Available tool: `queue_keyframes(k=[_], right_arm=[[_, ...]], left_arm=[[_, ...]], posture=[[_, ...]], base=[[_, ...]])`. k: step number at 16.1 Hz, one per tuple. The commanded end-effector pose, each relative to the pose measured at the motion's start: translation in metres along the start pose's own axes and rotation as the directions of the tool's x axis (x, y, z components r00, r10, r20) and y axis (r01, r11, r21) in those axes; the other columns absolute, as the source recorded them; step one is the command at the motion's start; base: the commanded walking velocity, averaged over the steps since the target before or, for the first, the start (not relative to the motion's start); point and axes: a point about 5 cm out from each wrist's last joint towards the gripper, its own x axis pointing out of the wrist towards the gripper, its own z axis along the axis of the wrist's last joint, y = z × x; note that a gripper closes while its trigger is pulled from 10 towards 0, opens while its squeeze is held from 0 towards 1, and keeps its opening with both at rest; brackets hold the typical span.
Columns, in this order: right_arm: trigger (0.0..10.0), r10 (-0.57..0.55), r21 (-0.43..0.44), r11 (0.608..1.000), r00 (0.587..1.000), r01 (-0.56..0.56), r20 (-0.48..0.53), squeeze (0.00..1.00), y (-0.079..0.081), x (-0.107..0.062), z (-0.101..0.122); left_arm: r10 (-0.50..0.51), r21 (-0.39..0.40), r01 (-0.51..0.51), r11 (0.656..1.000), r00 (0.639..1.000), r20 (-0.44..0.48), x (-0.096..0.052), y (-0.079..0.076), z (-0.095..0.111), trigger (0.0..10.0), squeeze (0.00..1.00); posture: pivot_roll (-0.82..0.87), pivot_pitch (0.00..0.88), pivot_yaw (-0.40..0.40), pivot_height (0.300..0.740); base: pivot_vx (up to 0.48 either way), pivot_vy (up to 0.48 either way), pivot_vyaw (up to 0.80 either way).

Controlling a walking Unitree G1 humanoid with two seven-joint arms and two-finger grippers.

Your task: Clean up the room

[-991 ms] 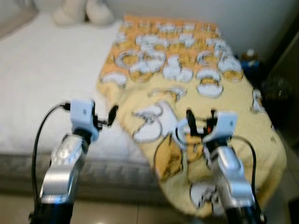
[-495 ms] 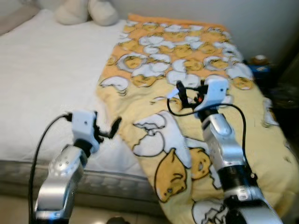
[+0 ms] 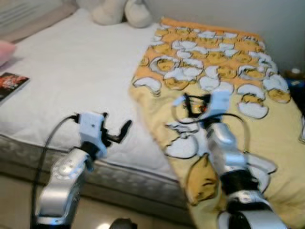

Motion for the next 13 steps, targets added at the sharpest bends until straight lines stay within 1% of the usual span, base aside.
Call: queue_keyframes(k=[1,2,3,6,9,12,13], right_arm=[[10.0,-0.069,-0.013,0.997,0.998,0.069,0.012,0.00,-0.018,0.000,0.004],[10.0,-0.078,-0.020,0.997,0.997,0.078,0.002,0.00,-0.019,0.000,0.002],[10.0,-0.088,-0.015,0.996,0.996,0.088,-0.019,0.00,-0.021,0.000,0.000],[10.0,-0.099,-0.025,0.995,0.995,0.099,-0.002,0.00,-0.023,-0.001,0.000],[10.0,-0.107,-0.030,0.994,0.994,0.107,0.000,0.00,-0.025,-0.001,-0.002],[10.0,-0.131,-0.029,0.991,0.991,0.130,-0.008,0.00,-0.029,0.000,-0.003],[10.0,-0.134,-0.037,0.990,0.991,0.133,-0.008,0.00,-0.029,0.003,-0.002]], left_arm=[[-0.033,0.003,0.033,0.999,0.999,0.008,0.005,-0.007,0.003,10.0,0.00],[-0.027,0.012,0.027,1.000,1.000,0.009,0.006,-0.005,0.004,10.0,0.00],[-0.026,0.017,0.026,1.000,1.000,0.010,0.008,-0.005,0.006,10.0,0.00],[-0.027,0.013,0.026,1.000,1.000,0.010,0.011,-0.006,0.006,10.0,0.00],[-0.039,0.013,0.039,0.999,0.999,0.005,0.012,-0.010,0.004,10.0,0.00],[-0.039,0.016,0.039,0.999,0.999,0.004,0.010,-0.009,0.004,10.0,0.00],[-0.039,0.014,0.039,0.999,0.999,0.021,0.009,-0.008,0.007,10.0,0.00]], posture=[[0.12,0.010,-0.023,0.740],[0.12,0.008,-0.018,0.740],[0.12,0.005,-0.016,0.740],[0.10,0.004,-0.016,0.740],[0.10,0.007,-0.015,0.740],[0.11,0.017,-0.016,0.740],[0.12,0.017,-0.016,0.740]], base=[[0.000,0.405,0.00],[0.000,0.000,0.00],[0.000,0.000,-0.66],[0.000,0.000,-0.62],[0.000,0.000,-0.65],[0.000,0.000,-0.66],[0.000,0.000,-0.64]])
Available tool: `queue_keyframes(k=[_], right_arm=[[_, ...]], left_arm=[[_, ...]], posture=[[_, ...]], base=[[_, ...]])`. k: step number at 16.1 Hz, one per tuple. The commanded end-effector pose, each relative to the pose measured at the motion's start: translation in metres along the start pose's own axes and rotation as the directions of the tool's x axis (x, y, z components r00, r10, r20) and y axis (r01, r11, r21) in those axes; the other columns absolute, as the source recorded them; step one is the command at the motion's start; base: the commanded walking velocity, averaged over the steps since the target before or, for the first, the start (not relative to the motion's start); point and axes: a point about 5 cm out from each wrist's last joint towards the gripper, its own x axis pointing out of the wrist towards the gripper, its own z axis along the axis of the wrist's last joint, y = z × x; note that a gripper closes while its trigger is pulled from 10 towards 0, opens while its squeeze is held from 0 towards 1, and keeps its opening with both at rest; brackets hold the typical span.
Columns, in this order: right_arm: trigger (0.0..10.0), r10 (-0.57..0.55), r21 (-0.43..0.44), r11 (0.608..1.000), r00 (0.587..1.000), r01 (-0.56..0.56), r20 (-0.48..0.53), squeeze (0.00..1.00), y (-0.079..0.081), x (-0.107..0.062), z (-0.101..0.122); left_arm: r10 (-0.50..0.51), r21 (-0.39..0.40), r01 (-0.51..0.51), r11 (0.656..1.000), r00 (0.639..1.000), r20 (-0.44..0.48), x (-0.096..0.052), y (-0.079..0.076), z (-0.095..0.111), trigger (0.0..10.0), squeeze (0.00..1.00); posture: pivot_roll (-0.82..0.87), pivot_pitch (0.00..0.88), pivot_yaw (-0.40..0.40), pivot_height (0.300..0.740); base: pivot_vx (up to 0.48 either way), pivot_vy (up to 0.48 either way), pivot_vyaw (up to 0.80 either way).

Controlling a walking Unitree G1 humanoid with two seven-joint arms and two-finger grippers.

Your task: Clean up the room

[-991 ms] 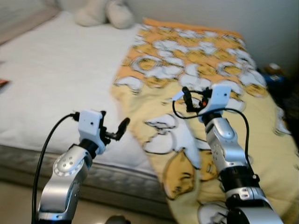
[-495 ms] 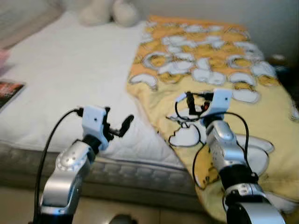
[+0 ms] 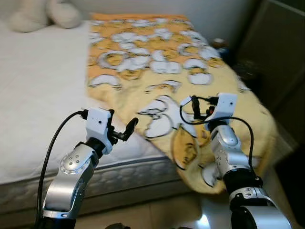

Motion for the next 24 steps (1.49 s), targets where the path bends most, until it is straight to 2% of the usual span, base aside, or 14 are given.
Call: queue_keyframes(k=[1,4,6,9,10,13,17,20,22,24], right_arm=[[10.0,0.003,-0.013,1.000,0.999,-0.002,0.050,0.00,0.001,0.006,0.013],[10.0,0.008,-0.020,1.000,0.998,-0.007,0.062,0.00,0.002,0.007,0.015],[10.0,0.021,-0.025,0.999,0.997,-0.020,0.071,0.00,0.006,0.007,0.015],[10.0,0.030,-0.029,0.999,0.997,-0.028,0.077,0.00,0.009,0.007,0.014],[10.0,0.019,-0.019,1.000,0.997,-0.018,0.073,0.00,0.008,0.007,0.013],[10.0,0.006,-0.013,1.000,0.997,-0.005,0.071,0.00,0.004,0.007,0.012],[10.0,-0.014,-0.003,1.000,0.997,0.015,0.071,0.00,0.001,0.009,0.013],[10.0,-0.030,0.012,1.000,0.997,0.029,0.068,0.00,0.000,0.010,0.013],[10.0,-0.069,0.040,0.997,0.997,0.067,0.028,0.00,-0.006,0.014,0.012],[10.0,-0.084,0.033,0.996,0.996,0.084,0.002,0.00,-0.009,0.018,0.013]], left_arm=[[0.007,0.000,-0.007,1.000,1.000,0.021,-0.002,0.002,0.004,10.0,0.00],[0.023,-0.019,-0.022,1.000,0.999,0.029,-0.001,0.005,0.006,10.0,0.00],[0.002,0.027,-0.002,1.000,1.000,0.031,0.000,0.002,0.007,10.0,0.00],[-0.020,0.049,0.018,0.999,0.999,0.030,0.003,-0.003,0.008,10.0,0.00],[0.012,0.041,-0.014,0.999,1.000,0.028,0.004,0.000,0.008,10.0,0.00],[0.024,0.027,-0.024,0.999,1.000,0.020,0.005,0.002,0.007,10.0,0.00],[-0.054,0.055,0.051,0.997,0.998,0.044,0.004,-0.006,0.011,10.0,0.00],[-0.063,0.060,0.061,0.996,0.997,0.045,0.004,-0.006,0.011,10.0,0.00],[-0.062,0.050,0.060,0.997,0.997,0.037,0.002,-0.005,0.011,10.0,0.00],[-0.061,0.041,0.060,0.997,0.998,0.025,-0.001,-0.003,0.010,10.0,0.00]], posture=[[0.12,0.017,-0.016,0.740],[0.12,0.014,-0.018,0.740],[0.12,0.007,-0.024,0.740],[0.12,0.006,-0.023,0.740],[0.11,0.003,-0.021,0.740],[0.12,0.002,-0.021,0.740],[0.12,0.000,-0.019,0.740],[0.12,0.000,-0.020,0.740],[0.14,0.000,-0.015,0.740],[0.15,0.000,-0.010,0.740]], base=[[0.251,0.409,0.00],[0.000,0.475,0.00],[0.137,0.437,0.00],[0.355,0.321,0.00],[0.000,0.000,0.00],[0.000,0.000,0.00],[0.480,0.000,0.00],[0.480,0.000,0.00],[0.480,0.000,0.00],[0.000,0.000,0.00]])
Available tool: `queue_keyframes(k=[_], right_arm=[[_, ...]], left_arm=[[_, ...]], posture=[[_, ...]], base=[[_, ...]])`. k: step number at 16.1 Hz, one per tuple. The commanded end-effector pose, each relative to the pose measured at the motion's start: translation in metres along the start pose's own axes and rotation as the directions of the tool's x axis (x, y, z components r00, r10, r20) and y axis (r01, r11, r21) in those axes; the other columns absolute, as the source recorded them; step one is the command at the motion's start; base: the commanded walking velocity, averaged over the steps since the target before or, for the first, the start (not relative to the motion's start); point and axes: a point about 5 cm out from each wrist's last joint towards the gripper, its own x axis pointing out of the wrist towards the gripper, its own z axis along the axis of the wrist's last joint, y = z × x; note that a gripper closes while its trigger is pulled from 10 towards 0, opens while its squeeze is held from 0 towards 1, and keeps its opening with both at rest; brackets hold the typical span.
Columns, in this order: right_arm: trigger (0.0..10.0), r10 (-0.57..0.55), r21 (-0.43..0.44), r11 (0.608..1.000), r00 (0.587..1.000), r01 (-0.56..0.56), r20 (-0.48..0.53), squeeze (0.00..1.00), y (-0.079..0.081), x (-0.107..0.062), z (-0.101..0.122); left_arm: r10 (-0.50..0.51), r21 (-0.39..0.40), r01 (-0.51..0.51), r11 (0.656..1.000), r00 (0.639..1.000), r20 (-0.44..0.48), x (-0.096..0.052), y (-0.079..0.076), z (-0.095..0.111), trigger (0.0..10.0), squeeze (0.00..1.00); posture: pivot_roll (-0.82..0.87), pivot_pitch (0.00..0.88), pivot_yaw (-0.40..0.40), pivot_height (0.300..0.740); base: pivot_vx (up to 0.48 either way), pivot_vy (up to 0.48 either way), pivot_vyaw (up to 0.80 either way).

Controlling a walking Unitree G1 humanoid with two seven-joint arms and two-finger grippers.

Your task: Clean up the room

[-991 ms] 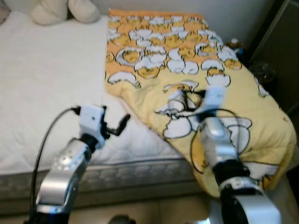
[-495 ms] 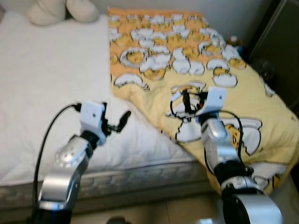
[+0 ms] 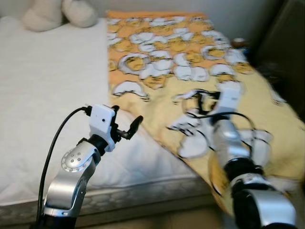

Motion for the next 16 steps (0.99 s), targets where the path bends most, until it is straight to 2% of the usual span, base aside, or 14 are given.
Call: queue_keyframes(k=[1,3,7,10,12,13,15,16], right_arm=[[10.0,0.015,0.018,1.000,1.000,-0.014,-0.009,0.00,0.010,0.007,0.007],[10.0,-0.019,0.034,0.999,0.999,0.021,-0.046,0.00,0.005,0.010,0.007],[10.0,-0.084,0.096,0.990,0.981,0.101,-0.173,0.00,-0.003,0.007,-0.011],[10.0,-0.110,0.068,0.989,0.965,0.130,-0.238,0.00,-0.005,0.002,-0.025],[10.0,-0.120,0.059,0.988,0.959,0.140,-0.255,0.00,-0.007,0.001,-0.028],[10.0,-0.151,0.029,0.986,0.947,0.166,-0.282,0.00,-0.012,-0.002,-0.033],[10.0,-0.178,0.011,0.982,0.935,0.190,-0.308,0.00,-0.018,-0.006,-0.039],[8.9,-0.177,0.012,0.982,0.930,0.191,-0.323,0.00,-0.019,-0.007,-0.042]], left_arm=[[0.011,0.006,-0.011,1.000,1.000,-0.021,-0.007,0.004,-0.001,10.0,0.00],[0.019,0.013,-0.018,1.000,0.999,-0.036,-0.014,0.005,-0.002,10.0,0.00],[0.036,0.034,-0.033,0.999,0.996,-0.078,-0.035,0.013,0.001,10.0,0.00],[0.048,0.060,-0.040,0.997,0.991,-0.127,-0.054,0.018,0.005,10.0,0.00],[0.049,0.064,-0.041,0.997,0.989,-0.141,-0.059,0.019,0.006,10.0,0.00],[0.056,0.069,-0.045,0.997,0.986,-0.160,-0.066,0.019,0.008,10.0,0.00],[0.062,0.066,-0.051,0.997,0.982,-0.176,-0.072,0.018,0.008,10.0,0.00],[0.063,0.062,-0.053,0.997,0.981,-0.183,-0.073,0.018,0.008,10.0,0.00]], posture=[[0.16,0.003,-0.007,0.740],[0.19,0.022,0.000,0.740],[0.24,0.067,0.022,0.740],[0.30,0.115,0.056,0.740],[0.31,0.130,0.065,0.740],[0.33,0.149,0.073,0.740],[0.34,0.165,0.076,0.740],[0.34,0.169,0.074,0.740]], base=[[0.000,0.000,0.00],[0.000,0.000,0.00],[0.000,0.000,0.00],[0.000,0.000,0.00],[0.000,0.000,0.00],[0.000,0.000,0.00],[0.000,0.000,0.00],[0.000,0.000,0.00]])
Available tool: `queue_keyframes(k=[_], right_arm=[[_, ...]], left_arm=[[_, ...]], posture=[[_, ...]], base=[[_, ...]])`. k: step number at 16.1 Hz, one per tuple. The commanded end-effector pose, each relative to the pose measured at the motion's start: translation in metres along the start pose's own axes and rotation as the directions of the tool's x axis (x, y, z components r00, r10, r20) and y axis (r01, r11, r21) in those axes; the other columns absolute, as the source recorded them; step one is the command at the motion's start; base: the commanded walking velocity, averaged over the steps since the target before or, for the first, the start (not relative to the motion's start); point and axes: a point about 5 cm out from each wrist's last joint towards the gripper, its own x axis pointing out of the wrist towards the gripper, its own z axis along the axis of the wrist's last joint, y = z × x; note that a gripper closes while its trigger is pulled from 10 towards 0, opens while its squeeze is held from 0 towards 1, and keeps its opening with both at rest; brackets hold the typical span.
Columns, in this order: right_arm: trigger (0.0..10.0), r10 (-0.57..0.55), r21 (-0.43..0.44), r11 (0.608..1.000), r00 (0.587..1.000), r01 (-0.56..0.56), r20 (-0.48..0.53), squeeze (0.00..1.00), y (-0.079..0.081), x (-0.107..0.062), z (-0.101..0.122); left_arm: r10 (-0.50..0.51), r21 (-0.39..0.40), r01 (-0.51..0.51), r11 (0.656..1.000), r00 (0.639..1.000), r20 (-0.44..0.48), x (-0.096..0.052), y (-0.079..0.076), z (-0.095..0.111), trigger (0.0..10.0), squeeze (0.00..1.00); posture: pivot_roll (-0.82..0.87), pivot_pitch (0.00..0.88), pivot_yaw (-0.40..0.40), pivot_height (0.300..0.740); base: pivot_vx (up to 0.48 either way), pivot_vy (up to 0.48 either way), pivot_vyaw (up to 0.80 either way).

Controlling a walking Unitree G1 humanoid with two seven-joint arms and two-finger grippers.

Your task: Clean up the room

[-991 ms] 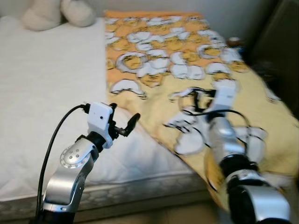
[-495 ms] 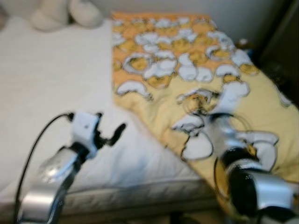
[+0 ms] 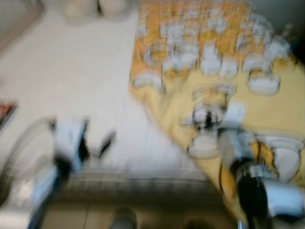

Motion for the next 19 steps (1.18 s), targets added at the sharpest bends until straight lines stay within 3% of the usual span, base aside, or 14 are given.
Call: queue_keyframes(k=[1,2,9,10,12,14,16,19], right_arm=[[2.7,0.011,0.002,1.000,1.000,-0.011,-0.029,0.00,0.004,-0.001,-0.006],[0.0,0.019,0.001,1.000,0.999,-0.019,-0.032,0.00,0.005,-0.001,-0.007],[0.0,0.164,-0.029,0.986,0.986,-0.165,-0.035,0.00,0.036,-0.006,-0.014],[0.0,0.229,-0.058,0.972,0.973,-0.229,-0.010,0.00,0.050,-0.009,-0.017],[0.0,0.287,-0.070,0.956,0.958,-0.286,0.007,0.00,0.063,-0.014,-0.021],[0.0,0.354,-0.077,0.933,0.935,-0.351,0.031,0.00,0.077,-0.020,-0.025],[0.0,0.479,-0.112,0.874,0.877,-0.473,0.039,0.00,0.099,-0.036,-0.042],[0.0,0.560,-0.134,0.823,0.828,-0.552,0.028,0.00,0.109,-0.053,-0.063]], left_arm=[[0.004,0.019,-0.005,1.000,1.000,0.013,-0.001,0.002,0.007,10.0,0.00],[0.005,0.017,-0.005,1.000,1.000,0.012,-0.001,0.002,0.007,10.0,0.00],[0.004,-0.018,-0.004,1.000,1.000,0.008,0.008,-0.002,0.007,10.0,0.00],[0.006,-0.025,-0.005,1.000,1.000,0.009,0.011,-0.003,0.006,10.0,0.00],[0.005,-0.029,-0.005,1.000,1.000,0.013,0.013,-0.003,0.006,10.0,0.00],[0.003,-0.032,-0.003,0.999,1.000,0.019,0.017,-0.003,0.006,10.0,0.00],[0.001,-0.038,0.000,0.999,1.000,0.031,0.023,-0.004,0.007,10.0,0.00],[0.001,-0.045,0.001,0.999,0.999,0.043,0.027,-0.005,0.007,10.0,0.00]], posture=[[0.33,0.173,0.071,0.740],[0.33,0.175,0.069,0.740],[0.29,0.175,0.055,0.740],[0.28,0.169,0.050,0.740],[0.27,0.165,0.049,0.740],[0.25,0.155,0.044,0.740],[0.23,0.142,0.036,0.740],[0.21,0.130,0.029,0.740]], base=[[0.000,0.000,0.00],[0.000,0.000,0.00],[0.000,0.000,0.00],[0.000,0.000,0.00],[0.000,0.000,0.00],[0.000,0.000,0.00],[0.000,0.000,0.00],[0.000,0.000,0.00]])
